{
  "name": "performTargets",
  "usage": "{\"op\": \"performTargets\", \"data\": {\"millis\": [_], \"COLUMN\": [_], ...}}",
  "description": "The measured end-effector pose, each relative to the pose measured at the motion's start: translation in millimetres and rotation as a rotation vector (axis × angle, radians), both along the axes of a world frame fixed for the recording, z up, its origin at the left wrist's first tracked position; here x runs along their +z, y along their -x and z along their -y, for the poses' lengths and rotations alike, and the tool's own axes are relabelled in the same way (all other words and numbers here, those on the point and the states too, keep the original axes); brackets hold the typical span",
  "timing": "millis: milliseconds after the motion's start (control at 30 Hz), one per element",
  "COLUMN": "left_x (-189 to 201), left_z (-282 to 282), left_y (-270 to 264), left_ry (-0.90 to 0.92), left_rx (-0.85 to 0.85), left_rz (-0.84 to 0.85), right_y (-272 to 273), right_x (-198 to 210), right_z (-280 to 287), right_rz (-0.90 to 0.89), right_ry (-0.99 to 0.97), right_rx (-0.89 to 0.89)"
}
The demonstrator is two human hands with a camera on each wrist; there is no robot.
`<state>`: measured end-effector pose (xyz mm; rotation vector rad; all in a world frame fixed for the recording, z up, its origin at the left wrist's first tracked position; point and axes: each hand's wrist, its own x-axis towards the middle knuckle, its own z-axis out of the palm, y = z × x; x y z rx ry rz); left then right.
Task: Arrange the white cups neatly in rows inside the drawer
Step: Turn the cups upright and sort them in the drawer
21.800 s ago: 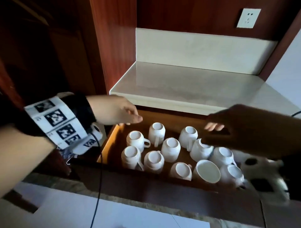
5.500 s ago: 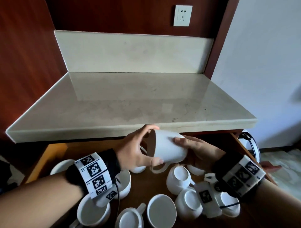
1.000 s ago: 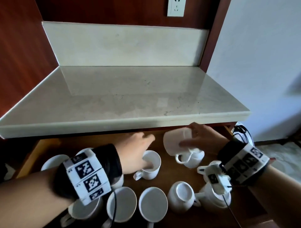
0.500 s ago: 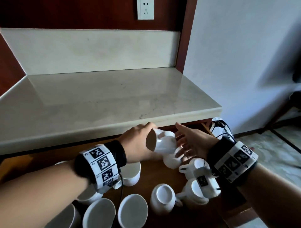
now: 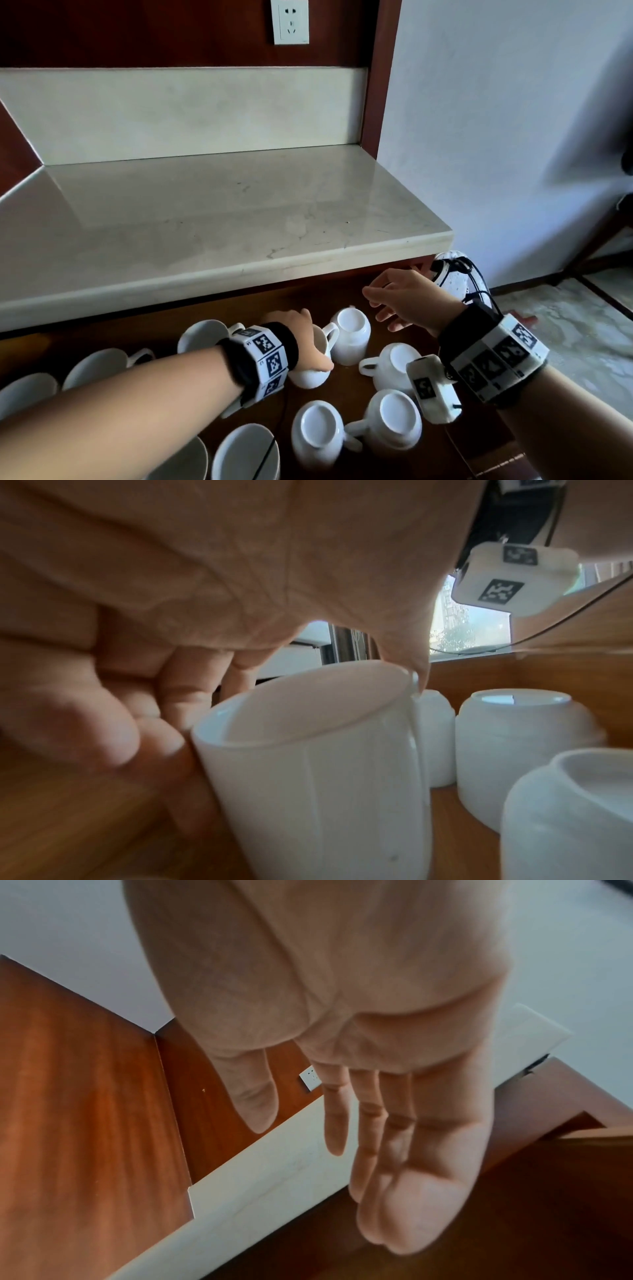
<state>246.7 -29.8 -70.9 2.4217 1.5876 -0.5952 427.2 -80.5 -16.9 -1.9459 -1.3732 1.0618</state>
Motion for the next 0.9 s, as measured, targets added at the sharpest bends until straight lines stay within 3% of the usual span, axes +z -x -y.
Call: {"op": "performTargets", "data": {"millis": [167,467,567,733,900], "left_x": [-16.5,-14.5,-11.1,-2.7,5.1], "left_z": [1.8,8.0,10.7,15.1,3.0], "left_y": [-6.0,-15.9,-13.1,-3.2,17.2], "left_ry": [0.025,0.083,0.062,0.012,-0.031], "left_rx": [0.018,-0.156,-0.15,-0.176,-0.088], "left_rz": [-0.074,-0.245,-0.226,-0.142,0.165], "right_y": [-3.2,25.5,35.4,46.2,47.4], "right_x": [-18.3,-59.9,-69.6,-81.3,-70.2], "right_z": [-15.8,-61.7,-72.4,-77.0,-65.8], "right_rz": [0.481,0.922,0.98,0.949,1.015], "right_ry": [-0.006,0.288,0.413,0.361,0.242], "right_rx": [0.193,0.642,0.71,0.738,0.689]}}
